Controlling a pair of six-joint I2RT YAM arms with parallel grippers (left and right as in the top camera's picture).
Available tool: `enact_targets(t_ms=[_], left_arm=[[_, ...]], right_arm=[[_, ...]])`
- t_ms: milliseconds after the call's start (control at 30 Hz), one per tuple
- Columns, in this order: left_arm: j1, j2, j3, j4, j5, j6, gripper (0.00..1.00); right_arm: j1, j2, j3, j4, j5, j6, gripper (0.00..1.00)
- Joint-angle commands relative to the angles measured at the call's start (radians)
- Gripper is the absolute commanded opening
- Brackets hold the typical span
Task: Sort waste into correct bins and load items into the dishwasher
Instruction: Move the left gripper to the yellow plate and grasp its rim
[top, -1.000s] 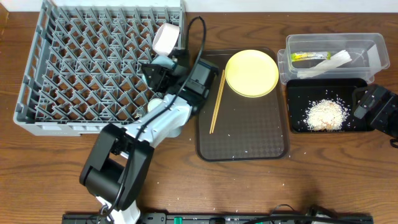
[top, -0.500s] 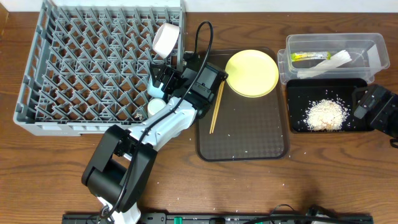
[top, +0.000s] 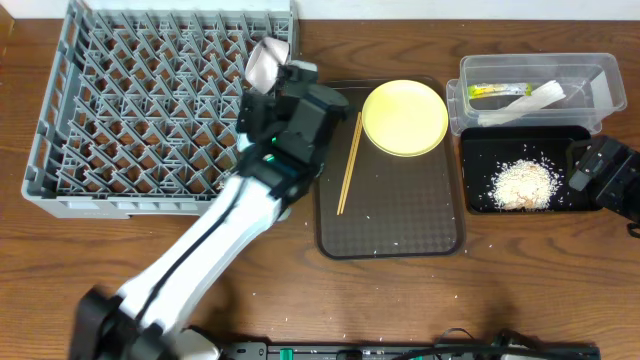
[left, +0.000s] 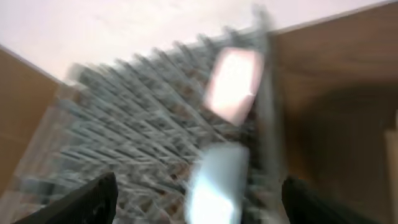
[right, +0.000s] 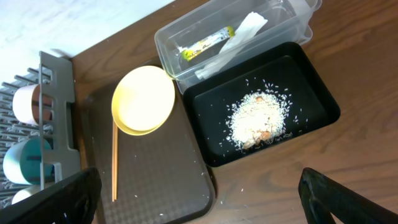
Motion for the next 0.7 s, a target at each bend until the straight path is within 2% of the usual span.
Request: enact_targets(t_ms=[0, 133, 167, 233, 400, 467, 500, 533, 667], left_arm=[[-0.004, -0.061, 0.014, -0.116, 0.436, -0.22, 0.86], [-0.008, -0.066, 0.013, -0.241, 0.633, -0.444, 0.87], [-0.013, -0.058, 0.01, -0.261, 0.696, -0.498, 0.92], [-0.021, -0.044, 0.01, -0.267, 0.765, -0.528, 0.93], [-0.029, -0.02, 0.01, -0.208, 0.826, -0.573, 0.93], [-0.028, -0.009, 0.01, -0.153, 0.825, -0.577, 0.86], [-0.028, -0.002, 0.01, -0.122, 0.826, -0.589, 0.85], [-0.028, 0.012, 0.012, -0.076, 0.826, -0.629, 0.81], [-0.028, 0.065, 0.061, -0.023, 0.822, -0.666, 0.79]], right_arm=[[-0.005, 0.001, 0.009, -0.003, -0.003, 0.011, 0.99], [-0.005, 0.001, 0.009, -0.003, -0.004, 0.011, 0.99], [-0.005, 0.001, 0.009, -0.003, -0.004, 0.01, 0.99], [-0.005, 0.001, 0.009, -0.003, -0.004, 0.01, 0.99], [-0.005, 0.001, 0.009, -0.003, -0.004, 0.011, 0.99], [-0.005, 0.001, 0.009, -0.003, -0.004, 0.01, 0.99], [-0.005, 0.001, 0.009, -0.003, -0.004, 0.01, 0.99], [-0.005, 0.001, 0.009, -0.003, -0.004, 0.011, 0.99], [-0.005, 0.001, 0.009, -0.003, -0.004, 0.011, 0.99]])
